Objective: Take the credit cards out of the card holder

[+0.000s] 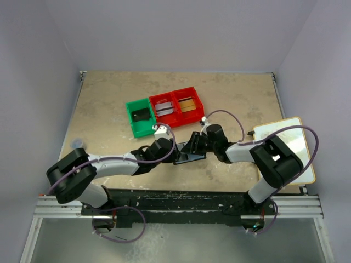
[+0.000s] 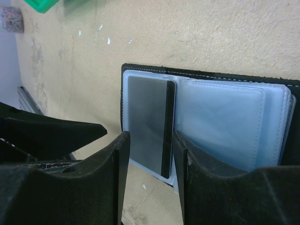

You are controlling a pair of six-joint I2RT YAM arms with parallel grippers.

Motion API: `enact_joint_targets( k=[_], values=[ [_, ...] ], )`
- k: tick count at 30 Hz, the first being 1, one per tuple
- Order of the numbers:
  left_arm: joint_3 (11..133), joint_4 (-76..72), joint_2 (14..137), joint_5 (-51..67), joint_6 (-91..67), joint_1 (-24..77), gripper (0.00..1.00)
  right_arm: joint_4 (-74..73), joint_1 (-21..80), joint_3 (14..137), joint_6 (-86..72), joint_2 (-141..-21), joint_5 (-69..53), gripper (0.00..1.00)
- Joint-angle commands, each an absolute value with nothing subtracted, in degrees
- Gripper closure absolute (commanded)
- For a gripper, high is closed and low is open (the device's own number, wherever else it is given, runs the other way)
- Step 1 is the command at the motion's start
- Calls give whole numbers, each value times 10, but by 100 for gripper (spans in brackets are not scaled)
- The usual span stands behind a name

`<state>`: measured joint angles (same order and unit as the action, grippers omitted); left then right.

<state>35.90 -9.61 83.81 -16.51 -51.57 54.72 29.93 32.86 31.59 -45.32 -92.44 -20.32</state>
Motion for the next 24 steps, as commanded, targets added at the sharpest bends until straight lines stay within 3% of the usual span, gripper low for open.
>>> enact_joint_targets(
  k=[1, 7, 13, 24],
  values=[
    [320, -124, 778, -177, -533, 545, 52, 342, 328, 270, -459, -956, -215, 54],
    [272, -99, 672, -204, -530, 544, 40, 410, 335, 217, -494, -957, -232, 53],
    [242, -86, 648, -207, -543, 544, 40, 427, 379, 201, -524, -961, -215, 53],
    [245, -87, 633, -192, -538, 545, 37, 354, 395, 185, -542, -843, -153, 50]
  ],
)
